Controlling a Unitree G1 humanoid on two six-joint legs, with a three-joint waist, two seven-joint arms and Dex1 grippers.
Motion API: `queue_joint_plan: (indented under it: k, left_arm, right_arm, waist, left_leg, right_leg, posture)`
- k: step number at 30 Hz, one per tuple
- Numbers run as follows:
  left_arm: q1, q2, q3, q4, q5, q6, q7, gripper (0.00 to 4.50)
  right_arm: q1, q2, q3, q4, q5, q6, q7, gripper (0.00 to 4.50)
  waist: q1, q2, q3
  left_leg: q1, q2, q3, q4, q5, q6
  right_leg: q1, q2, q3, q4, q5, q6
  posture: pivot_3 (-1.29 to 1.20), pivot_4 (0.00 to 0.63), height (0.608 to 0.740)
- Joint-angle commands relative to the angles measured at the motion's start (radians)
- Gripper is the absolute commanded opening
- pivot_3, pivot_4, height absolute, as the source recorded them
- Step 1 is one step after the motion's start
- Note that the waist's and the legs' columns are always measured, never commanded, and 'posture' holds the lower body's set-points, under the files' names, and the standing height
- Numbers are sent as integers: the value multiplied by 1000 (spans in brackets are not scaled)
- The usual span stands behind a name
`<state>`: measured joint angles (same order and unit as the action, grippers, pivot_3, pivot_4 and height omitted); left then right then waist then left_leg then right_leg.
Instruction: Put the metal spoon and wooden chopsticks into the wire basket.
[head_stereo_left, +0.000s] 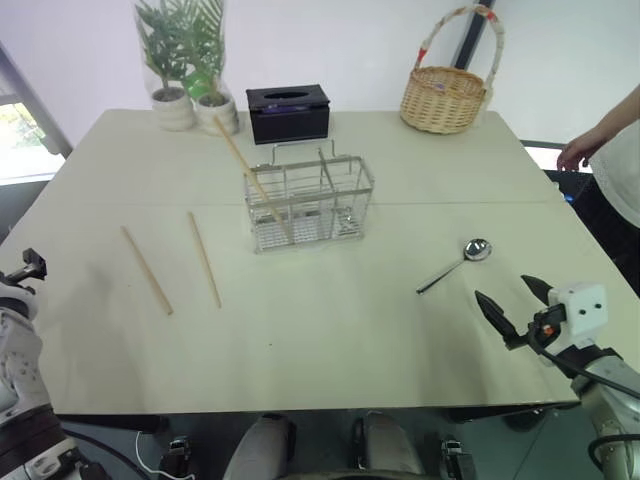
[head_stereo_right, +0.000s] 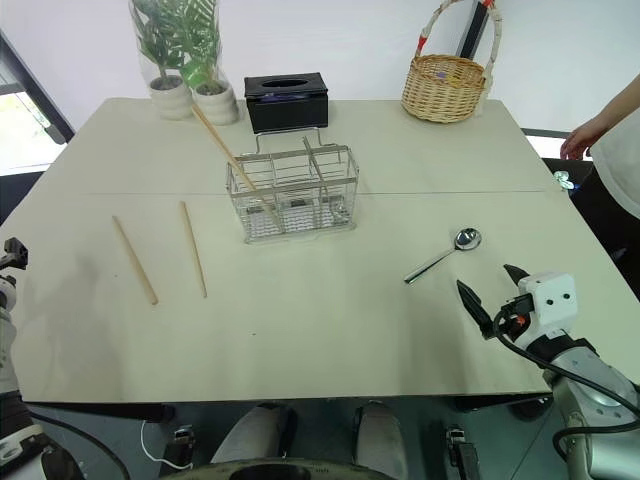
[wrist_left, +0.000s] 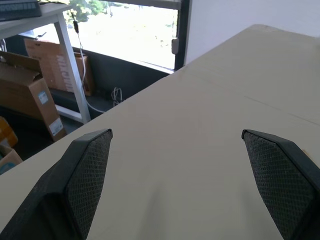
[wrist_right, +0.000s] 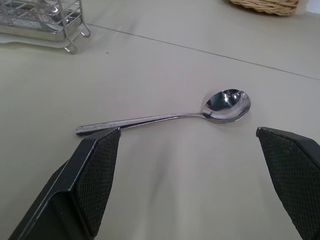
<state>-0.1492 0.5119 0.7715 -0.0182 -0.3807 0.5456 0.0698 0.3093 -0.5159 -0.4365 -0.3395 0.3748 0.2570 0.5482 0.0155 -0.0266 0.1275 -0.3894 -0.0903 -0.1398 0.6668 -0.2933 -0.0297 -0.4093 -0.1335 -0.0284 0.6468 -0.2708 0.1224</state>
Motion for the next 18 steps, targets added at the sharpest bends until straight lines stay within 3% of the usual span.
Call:
queue_joint_plan:
  k: [1,18]
  left_arm:
    - [-5,32,15,-31,8,2,7,4386]
    - [-23,57,-24,-60,-14,7,-49,4386]
  right_arm:
    - [-10,7,-8,-7,3,-16,-9,4500]
    - [-77,-64,-22,68,-13,-43,30,4500]
  waist:
    - [0,0,0]
    - [0,0,0]
  left_leg:
    - [0,0,0,0,0,0]
    - [0,0,0,0,0,0]
  right_leg:
    - [0,0,0,0,0,0]
    - [0,0,0,0,0,0]
  posture:
    - [0,150,650]
    - [0,150,650]
